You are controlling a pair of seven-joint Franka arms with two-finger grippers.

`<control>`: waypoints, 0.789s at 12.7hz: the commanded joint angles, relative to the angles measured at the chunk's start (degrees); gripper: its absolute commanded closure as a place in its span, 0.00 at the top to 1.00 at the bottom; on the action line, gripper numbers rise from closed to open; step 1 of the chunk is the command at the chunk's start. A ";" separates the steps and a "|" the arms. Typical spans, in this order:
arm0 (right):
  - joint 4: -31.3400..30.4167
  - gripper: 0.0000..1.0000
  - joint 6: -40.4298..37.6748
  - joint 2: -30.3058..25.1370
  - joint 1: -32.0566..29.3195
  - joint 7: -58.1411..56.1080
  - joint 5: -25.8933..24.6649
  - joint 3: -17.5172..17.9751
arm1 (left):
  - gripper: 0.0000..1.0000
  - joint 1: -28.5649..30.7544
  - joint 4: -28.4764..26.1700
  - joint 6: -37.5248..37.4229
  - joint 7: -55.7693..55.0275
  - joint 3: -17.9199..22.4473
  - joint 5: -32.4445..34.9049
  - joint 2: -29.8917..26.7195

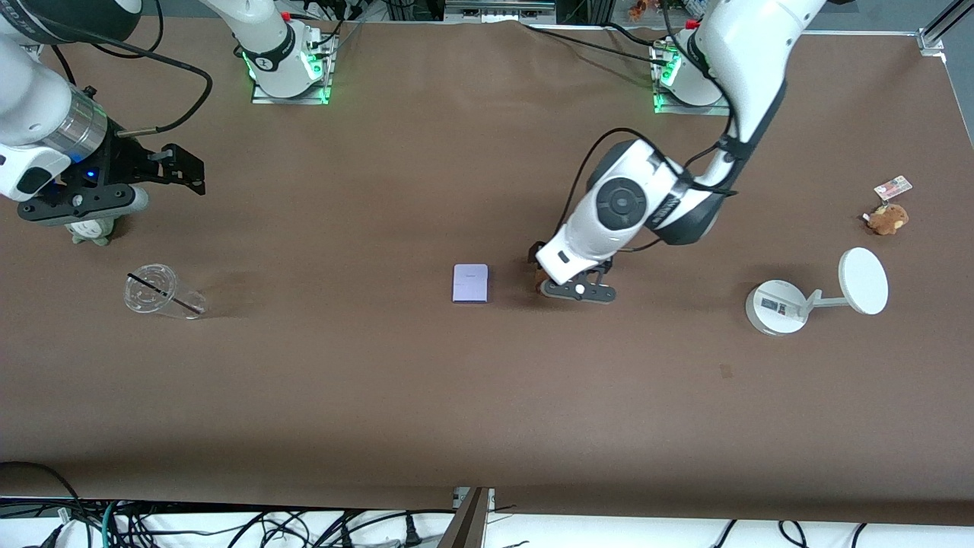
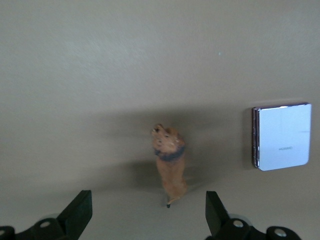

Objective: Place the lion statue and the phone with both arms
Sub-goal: 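Reach the left gripper down to the brown lion statue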

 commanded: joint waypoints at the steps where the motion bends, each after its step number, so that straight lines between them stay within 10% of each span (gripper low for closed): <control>1: 0.58 1.00 -0.83 -0.09 0.03 -0.51 0.13 -0.06 | 1.00 -1.63 0.61 4.25 -4.62 0.57 10.13 4.03; 6: 0.58 1.00 -0.91 -0.09 0.03 -0.60 0.13 -0.06 | 0.92 -3.39 0.70 11.38 -9.20 0.75 11.40 7.74; 8: 0.58 1.00 -0.91 -0.09 0.03 -0.60 0.13 -0.06 | 0.38 -2.95 0.70 11.39 -8.68 0.66 11.40 7.74; 10: 0.58 1.00 -0.83 -0.09 0.03 -0.60 0.13 -0.06 | 0.17 -2.68 0.69 10.86 -8.14 0.66 11.40 7.48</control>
